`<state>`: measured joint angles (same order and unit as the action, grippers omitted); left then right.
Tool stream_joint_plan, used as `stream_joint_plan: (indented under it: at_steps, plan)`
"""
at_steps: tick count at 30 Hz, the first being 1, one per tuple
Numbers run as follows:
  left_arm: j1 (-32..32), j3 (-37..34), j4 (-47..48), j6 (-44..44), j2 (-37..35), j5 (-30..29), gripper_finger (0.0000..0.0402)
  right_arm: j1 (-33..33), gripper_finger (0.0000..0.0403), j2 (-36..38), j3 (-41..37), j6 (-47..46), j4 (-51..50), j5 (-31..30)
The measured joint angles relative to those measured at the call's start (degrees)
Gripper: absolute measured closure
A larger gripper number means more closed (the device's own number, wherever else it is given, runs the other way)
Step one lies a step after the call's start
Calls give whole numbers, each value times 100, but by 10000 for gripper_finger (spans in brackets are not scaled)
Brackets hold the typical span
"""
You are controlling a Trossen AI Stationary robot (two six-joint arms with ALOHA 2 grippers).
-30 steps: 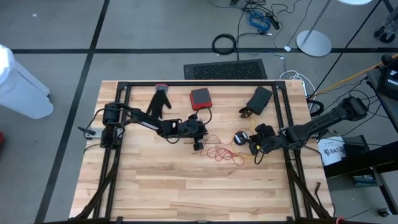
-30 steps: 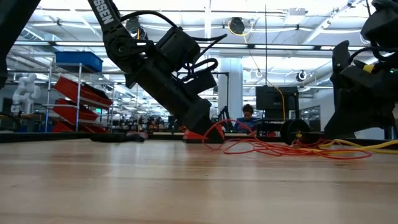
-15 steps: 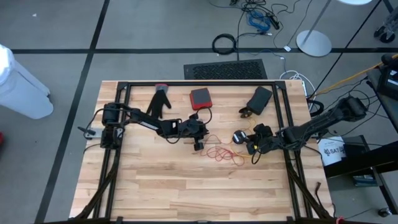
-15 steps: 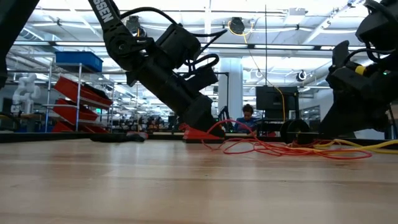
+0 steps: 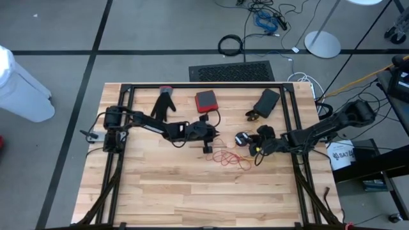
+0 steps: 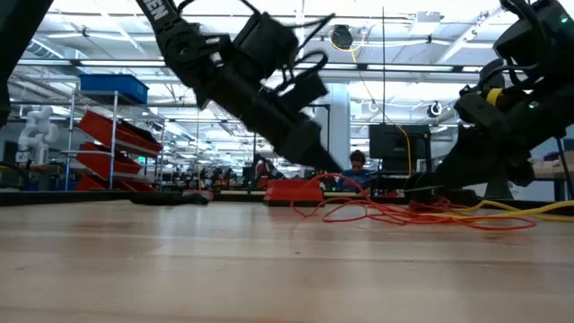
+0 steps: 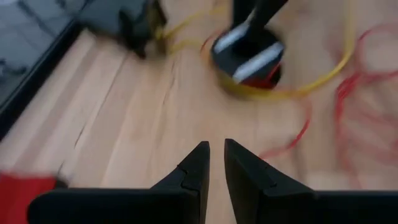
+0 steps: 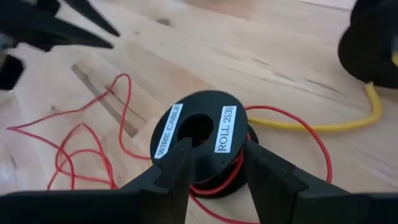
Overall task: Coil cords
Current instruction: Coil the red wire onto the spool
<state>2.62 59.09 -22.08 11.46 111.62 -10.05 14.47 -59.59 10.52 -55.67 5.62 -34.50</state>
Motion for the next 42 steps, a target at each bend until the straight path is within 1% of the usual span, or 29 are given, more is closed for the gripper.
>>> stream_joint_plan:
  at_steps: [4,8,14,20,23,28,36,40,42]
  plan:
    - [-57,229,5,105,8,249,345,-126,273,-171,-2,151,288,32]
    - [-55,338,6,94,162,323,345,-224,273,-394,-2,192,467,184]
    - [-54,405,-29,34,529,361,345,-230,273,-784,-7,185,797,206]
    - [-128,483,-688,-199,746,368,345,-232,273,-1125,-7,229,1321,200]
    - [-167,483,-719,-199,749,389,345,-241,273,-1247,-7,253,1464,184]
    - [-215,481,-763,-210,755,857,345,-241,273,-1435,-7,306,1763,153]
    - [-269,481,-931,-207,755,851,345,-289,273,-1683,-4,392,2270,155]
    - [-261,474,-835,-207,832,847,345,-291,273,-1787,-2,413,2406,154]
    - [-265,486,-975,-207,934,847,345,-291,273,-1842,-2,412,2447,155]
